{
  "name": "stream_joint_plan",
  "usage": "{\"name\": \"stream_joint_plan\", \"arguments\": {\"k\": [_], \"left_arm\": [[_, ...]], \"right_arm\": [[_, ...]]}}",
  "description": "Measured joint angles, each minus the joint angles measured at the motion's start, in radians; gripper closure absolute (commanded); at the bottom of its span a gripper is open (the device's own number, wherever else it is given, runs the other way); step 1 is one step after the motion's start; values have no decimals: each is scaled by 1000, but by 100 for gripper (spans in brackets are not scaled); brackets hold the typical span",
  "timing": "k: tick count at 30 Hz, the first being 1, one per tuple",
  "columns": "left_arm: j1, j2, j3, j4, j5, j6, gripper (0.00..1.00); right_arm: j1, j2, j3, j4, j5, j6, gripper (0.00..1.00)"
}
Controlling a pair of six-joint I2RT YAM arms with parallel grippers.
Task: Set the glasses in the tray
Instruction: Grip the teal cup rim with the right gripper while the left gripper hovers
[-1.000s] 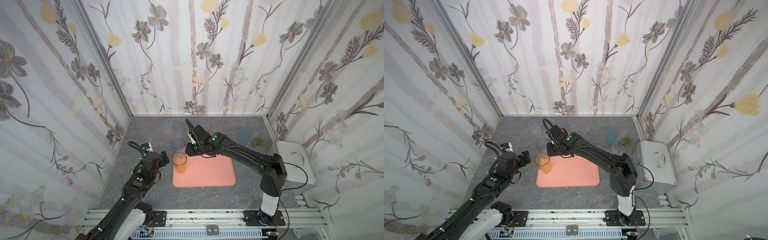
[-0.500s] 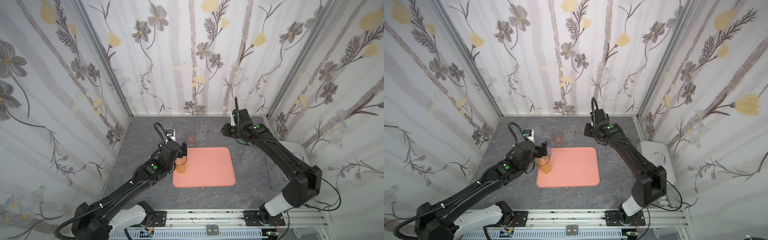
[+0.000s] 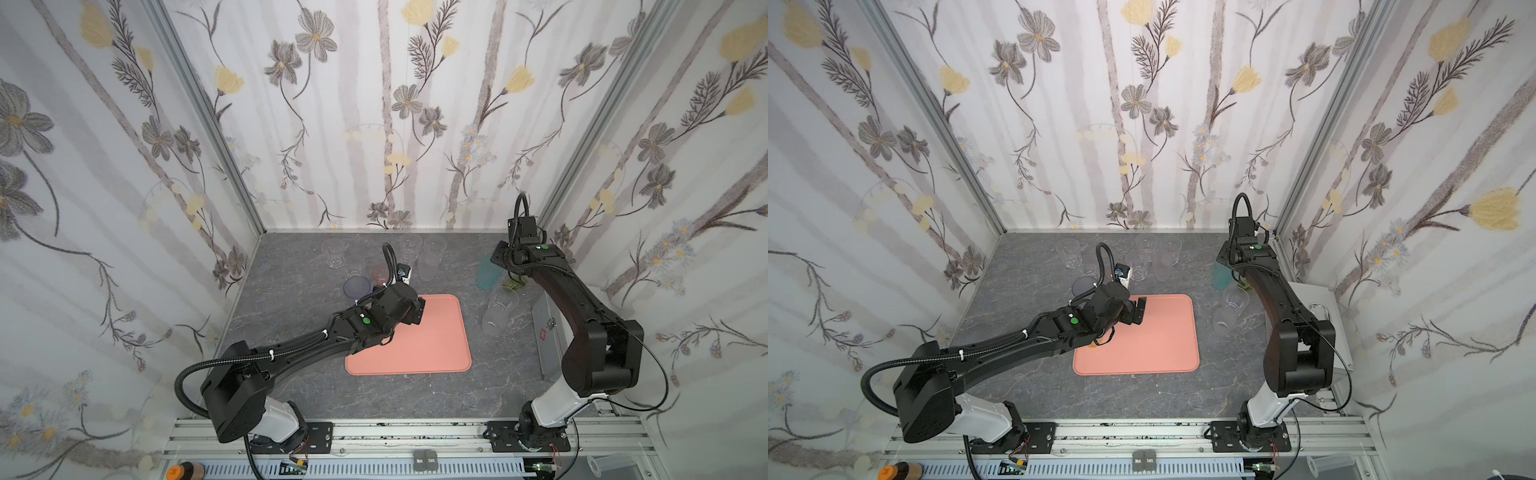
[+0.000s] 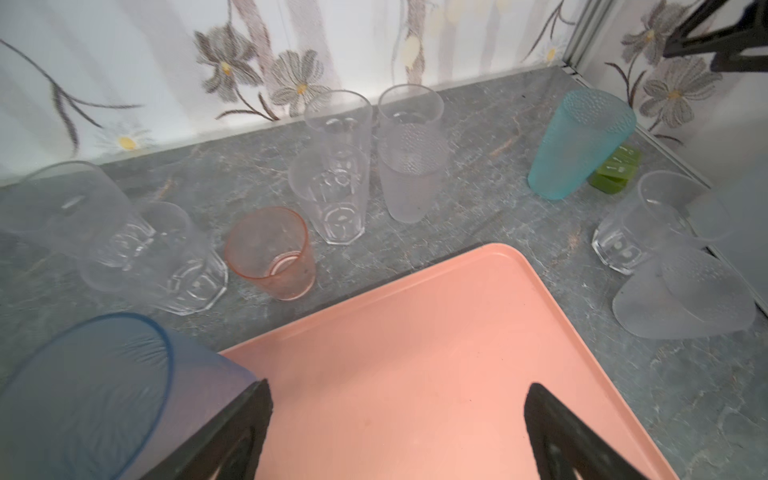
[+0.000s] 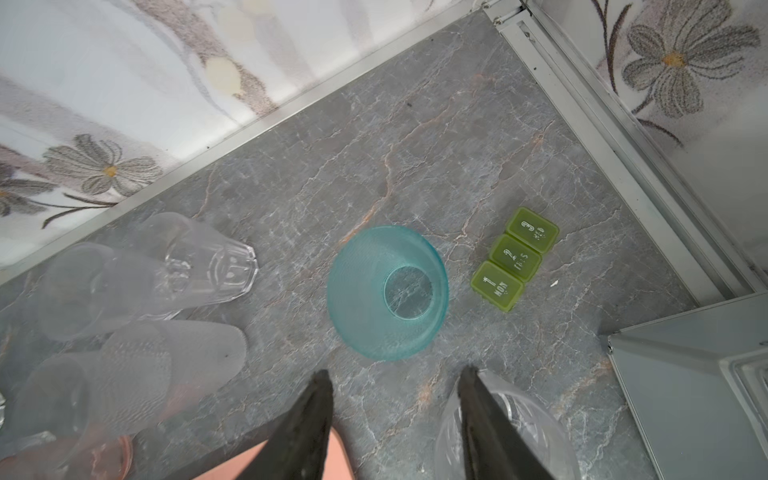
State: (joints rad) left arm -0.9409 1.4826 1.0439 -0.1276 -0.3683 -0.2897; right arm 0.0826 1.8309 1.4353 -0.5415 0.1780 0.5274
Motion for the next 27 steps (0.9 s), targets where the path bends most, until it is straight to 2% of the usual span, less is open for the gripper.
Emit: {"name": "stream_joint_plan", "arguments": {"k": [5, 13, 22, 27], "left_arm": [[-7, 59, 0, 9, 60, -11, 2], [-8, 150, 0, 27, 96, -1, 2], [-11, 211, 8, 35, 155, 28, 2], [-12, 207, 22, 42, 158, 54, 1]], "right_arm": [[-47, 72, 0, 22, -16, 18, 52], [-77, 169, 5, 78, -95, 30, 62], [-79, 212, 7, 98, -123, 30, 88], [-76, 185, 2, 92, -111, 19, 94]]}}
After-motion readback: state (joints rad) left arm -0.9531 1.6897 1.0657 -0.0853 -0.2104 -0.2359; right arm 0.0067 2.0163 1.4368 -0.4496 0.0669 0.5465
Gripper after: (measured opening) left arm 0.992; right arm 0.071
